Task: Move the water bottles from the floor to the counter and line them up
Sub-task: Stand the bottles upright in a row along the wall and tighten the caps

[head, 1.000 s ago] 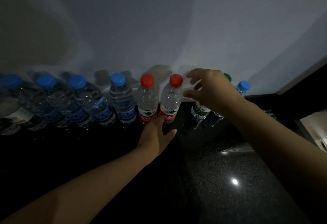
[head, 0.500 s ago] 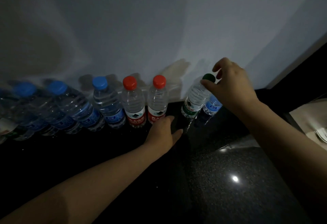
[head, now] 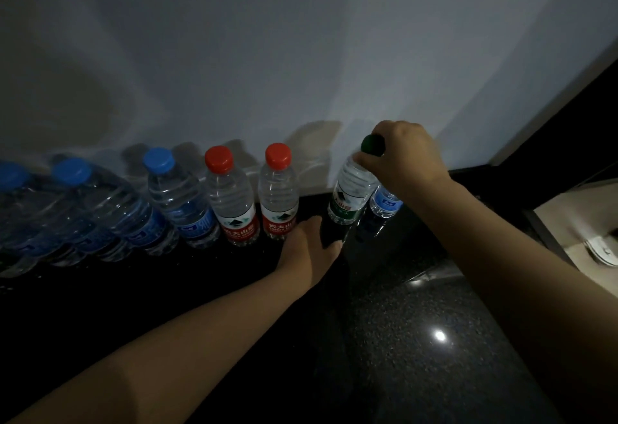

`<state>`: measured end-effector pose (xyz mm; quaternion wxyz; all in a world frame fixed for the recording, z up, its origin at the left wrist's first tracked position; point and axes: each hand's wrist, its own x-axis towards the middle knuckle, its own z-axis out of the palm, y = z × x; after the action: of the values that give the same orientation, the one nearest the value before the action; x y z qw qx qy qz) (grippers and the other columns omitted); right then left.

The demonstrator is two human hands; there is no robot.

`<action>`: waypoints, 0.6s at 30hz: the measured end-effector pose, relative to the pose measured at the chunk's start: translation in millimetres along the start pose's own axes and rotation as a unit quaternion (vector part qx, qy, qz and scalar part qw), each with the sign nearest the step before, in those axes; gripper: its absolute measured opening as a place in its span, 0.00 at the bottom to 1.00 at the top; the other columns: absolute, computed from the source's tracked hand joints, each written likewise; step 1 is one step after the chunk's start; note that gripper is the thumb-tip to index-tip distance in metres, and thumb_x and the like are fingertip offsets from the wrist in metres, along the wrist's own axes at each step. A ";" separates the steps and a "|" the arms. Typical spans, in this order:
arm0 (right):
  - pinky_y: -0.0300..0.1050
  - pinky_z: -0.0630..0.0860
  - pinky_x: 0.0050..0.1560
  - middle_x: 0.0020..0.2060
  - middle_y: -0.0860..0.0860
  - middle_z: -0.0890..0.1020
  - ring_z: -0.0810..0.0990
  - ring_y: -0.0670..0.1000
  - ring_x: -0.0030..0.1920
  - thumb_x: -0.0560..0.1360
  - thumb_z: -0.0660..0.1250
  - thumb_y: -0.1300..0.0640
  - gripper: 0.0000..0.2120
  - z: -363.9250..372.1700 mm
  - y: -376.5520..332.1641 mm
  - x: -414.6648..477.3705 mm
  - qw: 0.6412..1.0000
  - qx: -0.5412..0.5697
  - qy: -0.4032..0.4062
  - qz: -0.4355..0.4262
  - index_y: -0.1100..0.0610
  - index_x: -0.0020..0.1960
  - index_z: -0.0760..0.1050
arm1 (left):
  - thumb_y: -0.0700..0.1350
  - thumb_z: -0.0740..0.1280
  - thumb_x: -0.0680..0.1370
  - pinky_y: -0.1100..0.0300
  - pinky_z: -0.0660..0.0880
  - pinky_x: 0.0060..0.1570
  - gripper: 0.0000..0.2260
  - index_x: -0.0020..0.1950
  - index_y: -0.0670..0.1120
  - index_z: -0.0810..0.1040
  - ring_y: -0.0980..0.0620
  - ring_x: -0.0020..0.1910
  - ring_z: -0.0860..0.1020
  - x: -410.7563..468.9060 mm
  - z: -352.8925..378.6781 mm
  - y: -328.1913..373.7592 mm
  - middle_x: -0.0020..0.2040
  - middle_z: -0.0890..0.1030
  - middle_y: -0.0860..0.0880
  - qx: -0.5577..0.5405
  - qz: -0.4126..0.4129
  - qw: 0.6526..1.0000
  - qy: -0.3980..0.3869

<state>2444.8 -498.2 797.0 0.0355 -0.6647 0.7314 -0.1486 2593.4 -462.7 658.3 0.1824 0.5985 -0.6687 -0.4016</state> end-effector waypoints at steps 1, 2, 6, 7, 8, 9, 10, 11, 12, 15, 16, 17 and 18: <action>0.49 0.73 0.42 0.43 0.59 0.79 0.77 0.58 0.45 0.74 0.70 0.50 0.16 -1.5 0.6 0.6 1.000 -0.003 -0.006 -0.006 0.64 0.50 0.76 | 0.49 0.70 0.76 0.54 0.70 0.62 0.25 0.69 0.42 0.70 0.43 0.64 0.74 0.9 0.6 0.9 0.66 0.75 0.42 -0.004 -0.001 1.000 0.002; 0.51 0.74 0.44 0.44 0.59 0.80 0.77 0.58 0.45 0.74 0.70 0.50 0.16 -2.8 1.4 0.8 1.000 -0.003 -0.014 -0.015 0.64 0.50 0.76 | 0.49 0.70 0.75 0.53 0.71 0.61 0.24 0.68 0.42 0.71 0.43 0.63 0.75 1.6 1.2 2.1 0.65 0.76 0.42 -0.011 0.000 1.000 0.007; 0.50 0.75 0.48 0.49 0.58 0.81 0.77 0.57 0.48 0.74 0.71 0.51 0.16 -8.5 7.6 -2.1 0.998 0.010 -0.035 -0.048 0.62 0.54 0.77 | 0.47 0.71 0.75 0.53 0.72 0.60 0.23 0.67 0.40 0.71 0.43 0.62 0.75 8.6 3.5 9.0 0.63 0.77 0.42 -0.031 0.002 0.999 0.032; 0.50 0.75 0.48 0.50 0.58 0.81 0.77 0.57 0.49 0.74 0.71 0.52 0.16 -10.4 9.3 -2.9 0.997 0.017 -0.041 -0.056 0.62 0.55 0.77 | 0.47 0.71 0.75 0.54 0.71 0.64 0.24 0.68 0.40 0.70 0.44 0.65 0.74 10.9 3.8 11.5 0.65 0.75 0.42 -0.036 -0.004 0.999 0.028; 0.51 0.75 0.50 0.51 0.58 0.81 0.77 0.57 0.50 0.74 0.72 0.53 0.15 -12.6 11.0 -3.6 0.997 0.022 -0.049 -0.064 0.61 0.56 0.77 | 0.47 0.71 0.75 0.53 0.70 0.66 0.25 0.68 0.40 0.69 0.46 0.66 0.73 14.1 4.6 13.8 0.66 0.75 0.43 -0.038 -0.007 0.999 0.022; 0.52 0.76 0.51 0.52 0.57 0.81 0.78 0.57 0.50 0.74 0.72 0.55 0.15 -15.2 12.6 -4.3 0.995 0.026 -0.058 -0.071 0.60 0.57 0.77 | 0.47 0.71 0.75 0.53 0.70 0.66 0.24 0.68 0.41 0.70 0.47 0.66 0.73 16.8 5.6 15.0 0.65 0.75 0.44 -0.035 -0.003 0.999 0.022; 0.53 0.76 0.52 0.53 0.57 0.81 0.78 0.57 0.51 0.74 0.72 0.56 0.14 -17.7 14.0 -4.6 0.994 0.030 -0.066 -0.077 0.60 0.57 0.77 | 0.46 0.72 0.74 0.53 0.71 0.65 0.24 0.67 0.41 0.70 0.46 0.65 0.73 19.4 6.4 16.9 0.64 0.75 0.44 -0.034 0.003 0.999 0.031; 0.53 0.76 0.53 0.53 0.57 0.81 0.78 0.57 0.52 0.74 0.72 0.57 0.14 -20.1 15.4 -4.9 0.993 0.033 -0.073 -0.081 0.60 0.58 0.77 | 0.46 0.73 0.73 0.54 0.71 0.64 0.24 0.66 0.41 0.71 0.46 0.64 0.74 21.1 7.2 18.9 0.63 0.76 0.44 -0.037 0.006 0.998 0.043; 0.54 0.76 0.54 0.54 0.57 0.81 0.78 0.57 0.52 0.73 0.72 0.58 0.14 -21.8 16.7 -5.2 0.993 0.037 -0.078 -0.084 0.60 0.58 0.78 | 0.47 0.73 0.73 0.54 0.71 0.63 0.24 0.65 0.41 0.72 0.45 0.63 0.75 23.2 8.3 21.2 0.62 0.76 0.43 -0.030 0.007 0.998 0.045; 0.53 0.76 0.54 0.54 0.57 0.82 0.79 0.56 0.52 0.73 0.73 0.59 0.15 -23.3 19.5 -6.6 0.992 0.052 -0.082 -0.084 0.59 0.59 0.78 | 0.53 0.68 0.75 0.52 0.72 0.62 0.21 0.63 0.43 0.74 0.46 0.61 0.76 29.1 12.7 25.7 0.60 0.78 0.46 0.041 0.000 0.999 0.002; 0.53 0.77 0.54 0.53 0.57 0.82 0.79 0.56 0.52 0.73 0.73 0.59 0.16 -23.1 20.4 -7.2 0.992 0.056 -0.082 -0.083 0.59 0.59 0.78 | 0.54 0.68 0.75 0.52 0.72 0.63 0.22 0.63 0.44 0.74 0.47 0.62 0.76 30.9 13.7 26.9 0.61 0.78 0.46 0.041 -0.004 0.999 -0.007; 0.53 0.77 0.54 0.53 0.57 0.82 0.79 0.56 0.52 0.73 0.73 0.59 0.16 -22.6 21.0 -7.7 0.991 0.059 -0.082 -0.083 0.59 0.59 0.77 | 0.54 0.70 0.74 0.52 0.72 0.63 0.22 0.63 0.45 0.74 0.49 0.61 0.76 31.6 14.6 28.2 0.61 0.78 0.47 0.030 0.000 1.000 -0.010; 0.54 0.77 0.55 0.54 0.57 0.81 0.79 0.56 0.52 0.73 0.72 0.59 0.15 -22.2 21.6 -8.0 0.991 0.060 -0.081 -0.085 0.59 0.59 0.77 | 0.52 0.72 0.73 0.53 0.73 0.63 0.22 0.63 0.46 0.74 0.50 0.61 0.77 33.3 16.1 29.8 0.61 0.79 0.48 0.013 0.010 1.000 -0.002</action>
<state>2419.4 -485.0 811.3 0.1220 -0.7310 0.6565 -0.1406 2555.0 -490.2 663.1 0.1774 0.5932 -0.6802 -0.3924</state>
